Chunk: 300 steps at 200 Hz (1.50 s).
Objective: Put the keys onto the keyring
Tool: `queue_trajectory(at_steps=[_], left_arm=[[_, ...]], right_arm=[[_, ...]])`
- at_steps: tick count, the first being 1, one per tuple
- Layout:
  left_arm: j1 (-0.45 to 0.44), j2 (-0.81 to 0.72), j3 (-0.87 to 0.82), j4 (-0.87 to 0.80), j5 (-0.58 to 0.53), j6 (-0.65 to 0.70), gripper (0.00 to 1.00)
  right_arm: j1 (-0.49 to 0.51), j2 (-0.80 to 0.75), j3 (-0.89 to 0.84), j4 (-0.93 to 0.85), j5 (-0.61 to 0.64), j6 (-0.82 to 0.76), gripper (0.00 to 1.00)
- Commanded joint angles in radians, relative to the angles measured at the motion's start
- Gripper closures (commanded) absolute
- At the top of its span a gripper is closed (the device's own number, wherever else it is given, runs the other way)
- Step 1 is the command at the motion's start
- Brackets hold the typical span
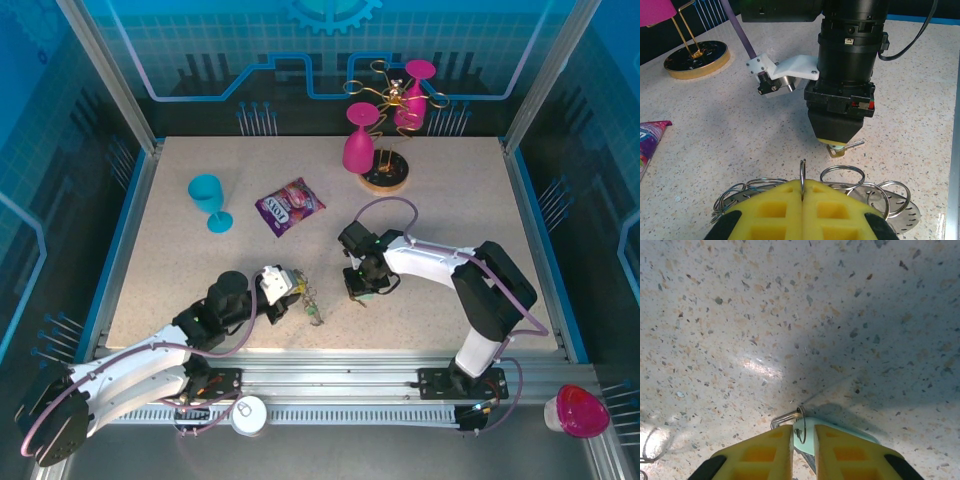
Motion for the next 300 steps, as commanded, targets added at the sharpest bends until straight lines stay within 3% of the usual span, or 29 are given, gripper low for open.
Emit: queue_trajectory(at_steps=[1, 51, 102, 122, 155, 177, 204, 260, 300], left_arm=[[-0.004, -0.009, 0.032, 0.0, 0.005, 0.017, 1.0], [-0.004, -0.013, 0.03, -0.001, 0.005, 0.017, 1.0], [-0.003, -0.014, 0.033, -0.007, 0.005, 0.02, 1.0], [-0.005, -0.017, 0.037, -0.017, 0.001, 0.026, 1.0], [-0.006, -0.017, 0.065, -0.064, -0.004, 0.034, 1.0], [-0.007, -0.016, 0.097, -0.125, -0.006, 0.05, 1.0], [-0.01, -0.025, 0.15, -0.23, 0.0, 0.087, 1.0], [-0.009, -0.045, 0.177, -0.314, 0.022, 0.126, 1.0], [-0.008, -0.026, 0.175, -0.296, 0.075, 0.145, 1.0]], right_arm=[[0.012, 0.02, 0.023, -0.011, 0.008, -0.007, 0.82], [0.012, 0.03, 0.023, -0.003, 0.003, -0.011, 0.85], [0.018, 0.0, 0.014, 0.011, 0.002, -0.01, 1.0], [0.02, -0.051, 0.0, 0.025, 0.005, -0.033, 1.0], [0.028, -0.207, -0.064, 0.112, -0.059, -0.262, 1.0], [0.029, -0.287, -0.101, 0.17, -0.217, -0.459, 1.0], [0.038, -0.297, -0.06, 0.096, -0.362, -0.662, 1.0], [0.04, -0.345, -0.026, 0.046, -0.538, -0.843, 1.0], [0.047, -0.347, 0.007, 0.046, -0.578, -0.903, 1.0]])
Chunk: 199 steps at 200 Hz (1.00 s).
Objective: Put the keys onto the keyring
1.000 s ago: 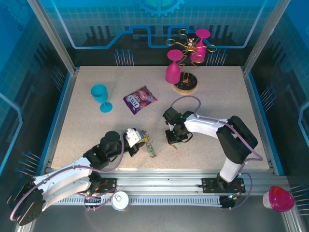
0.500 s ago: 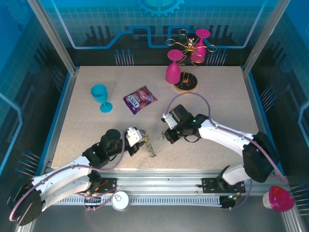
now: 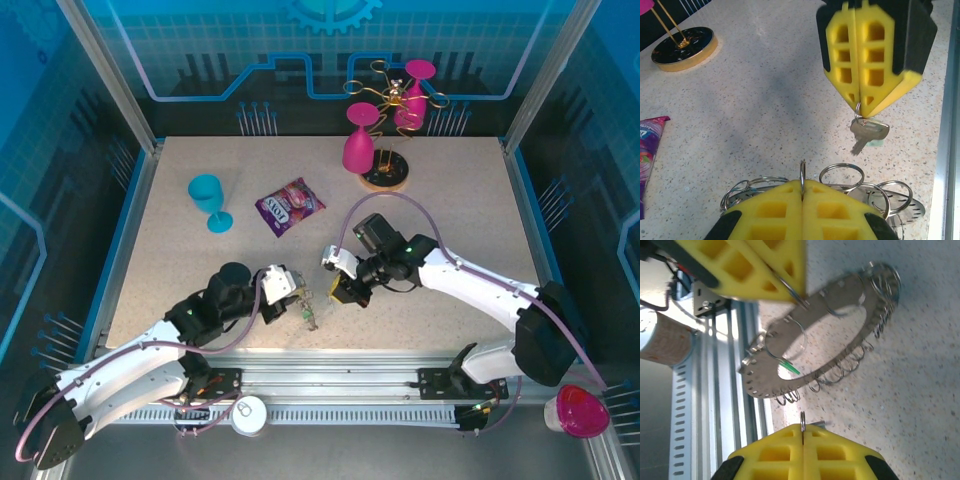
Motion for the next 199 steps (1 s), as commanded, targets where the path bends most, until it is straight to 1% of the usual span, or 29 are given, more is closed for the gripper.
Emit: queue_trajectory(at_steps=[1, 50, 94, 109, 163, 199], left_arm=[[-0.004, 0.005, 0.032, 0.011, 0.055, 0.032, 1.0], [-0.004, 0.036, 0.037, 0.032, 0.088, 0.008, 1.0], [-0.004, 0.04, 0.04, 0.035, 0.065, -0.023, 1.0], [-0.005, 0.044, 0.04, 0.039, 0.061, -0.026, 1.0], [-0.005, 0.036, 0.026, 0.064, 0.101, -0.013, 1.0], [-0.006, 0.032, 0.021, 0.063, 0.117, -0.01, 1.0]], right_arm=[[0.02, -0.01, 0.052, -0.023, -0.073, -0.083, 1.0], [0.055, 0.054, 0.123, -0.021, -0.023, -0.116, 1.0], [0.083, 0.098, 0.152, -0.053, -0.028, -0.147, 1.0], [0.086, 0.103, 0.151, -0.05, -0.036, -0.143, 1.0], [0.089, 0.124, 0.162, -0.009, 0.016, -0.107, 1.0], [0.086, 0.115, 0.151, 0.027, 0.019, -0.086, 1.0]])
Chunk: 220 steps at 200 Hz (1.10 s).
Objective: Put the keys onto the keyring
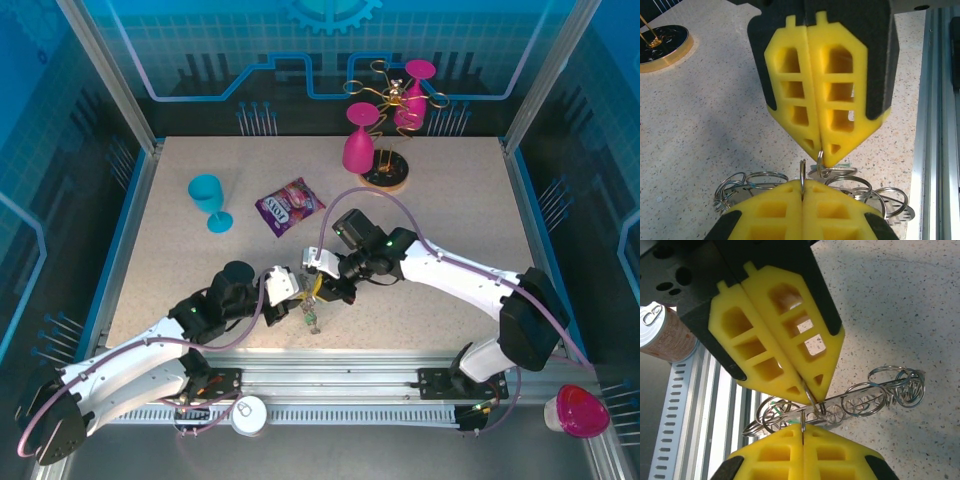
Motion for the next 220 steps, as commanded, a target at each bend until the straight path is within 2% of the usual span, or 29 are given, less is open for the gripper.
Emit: queue_trajectory(at_steps=[1, 220], left_arm=[[-0.005, -0.009, 0.018, 0.046, 0.043, 0.002, 1.0], [-0.008, -0.011, 0.017, 0.041, 0.06, 0.013, 1.0]], right_arm=[[0.01, -0.001, 0.023, 0.038, 0.004, 0.023, 1.0], [-0.005, -0.015, 0.003, 0.101, -0.025, 0.091, 1.0]])
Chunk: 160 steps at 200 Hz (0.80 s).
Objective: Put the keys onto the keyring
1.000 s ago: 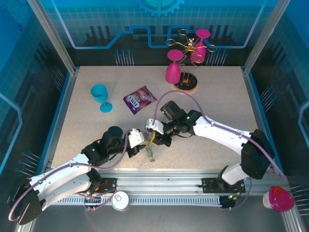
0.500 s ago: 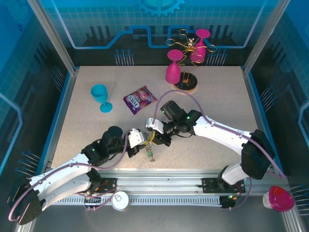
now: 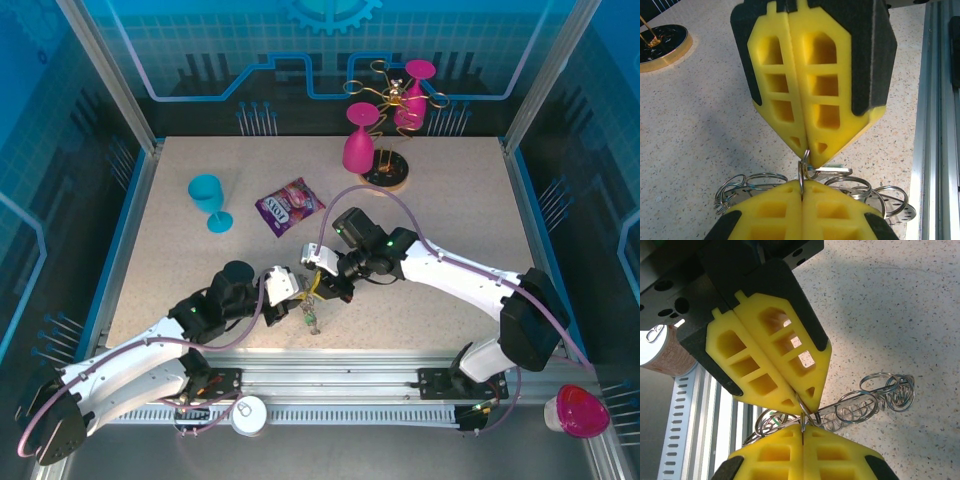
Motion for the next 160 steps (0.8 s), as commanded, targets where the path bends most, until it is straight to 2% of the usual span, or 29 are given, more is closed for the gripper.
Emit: queue_trajectory(at_steps=[1, 33, 60, 101, 160], left_arm=[[-0.007, -0.011, 0.017, 0.043, 0.057, 0.012, 1.0], [-0.007, -0.015, 0.019, 0.043, 0.063, 0.012, 1.0], [-0.007, -0.031, 0.013, 0.052, 0.057, 0.023, 1.0], [-0.03, -0.039, 0.004, 0.061, 0.01, 0.076, 1.0], [-0.069, -0.033, -0.008, 0.082, -0.069, 0.135, 1.0]], right_arm=[[-0.004, -0.012, 0.004, 0.066, -0.017, 0.019, 1.0], [-0.003, -0.005, 0.007, 0.065, -0.005, 0.026, 1.0], [-0.008, 0.043, 0.049, -0.004, 0.058, 0.059, 1.0], [-0.021, 0.104, 0.097, -0.059, 0.118, 0.129, 1.0], [-0.047, 0.09, 0.079, -0.012, 0.022, 0.192, 1.0]])
